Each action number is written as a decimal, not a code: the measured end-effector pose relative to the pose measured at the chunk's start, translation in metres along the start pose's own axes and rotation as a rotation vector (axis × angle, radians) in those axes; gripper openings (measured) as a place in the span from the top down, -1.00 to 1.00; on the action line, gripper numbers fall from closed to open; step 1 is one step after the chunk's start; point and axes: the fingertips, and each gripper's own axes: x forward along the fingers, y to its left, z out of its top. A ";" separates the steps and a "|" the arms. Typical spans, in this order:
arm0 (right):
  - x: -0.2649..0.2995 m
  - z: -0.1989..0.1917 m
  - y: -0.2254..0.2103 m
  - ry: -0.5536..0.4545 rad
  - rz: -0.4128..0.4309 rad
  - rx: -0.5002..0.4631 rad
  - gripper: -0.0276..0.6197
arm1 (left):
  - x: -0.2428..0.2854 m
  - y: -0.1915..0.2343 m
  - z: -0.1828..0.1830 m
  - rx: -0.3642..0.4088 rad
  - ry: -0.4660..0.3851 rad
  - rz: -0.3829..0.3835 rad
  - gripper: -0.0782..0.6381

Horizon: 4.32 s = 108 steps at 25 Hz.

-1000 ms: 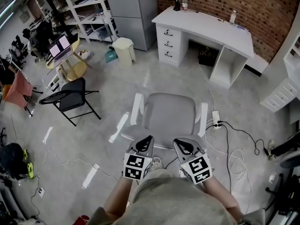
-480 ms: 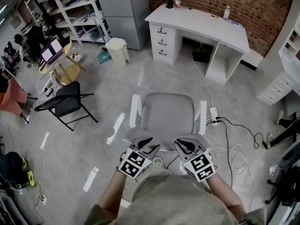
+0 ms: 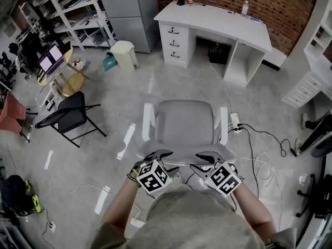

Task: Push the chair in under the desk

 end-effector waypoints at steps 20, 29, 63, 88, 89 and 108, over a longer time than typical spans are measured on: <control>0.019 -0.037 0.010 0.275 0.094 -0.265 0.43 | 0.022 -0.005 -0.033 0.314 0.264 -0.152 0.08; 0.037 -0.055 0.009 0.365 0.101 -0.341 0.43 | 0.041 0.006 -0.047 0.409 0.343 -0.123 0.17; 0.069 -0.093 -0.010 0.540 0.041 -0.571 0.83 | 0.062 -0.002 -0.055 0.416 0.361 -0.237 0.49; 0.082 -0.083 -0.058 0.536 0.028 -0.569 0.84 | 0.080 0.046 -0.032 0.444 0.347 -0.223 0.52; 0.083 -0.081 -0.061 0.535 0.025 -0.571 0.84 | 0.080 0.049 -0.031 0.446 0.347 -0.223 0.52; 0.105 -0.060 -0.085 0.541 -0.016 -0.529 0.86 | 0.081 0.095 -0.030 0.503 0.339 -0.229 0.52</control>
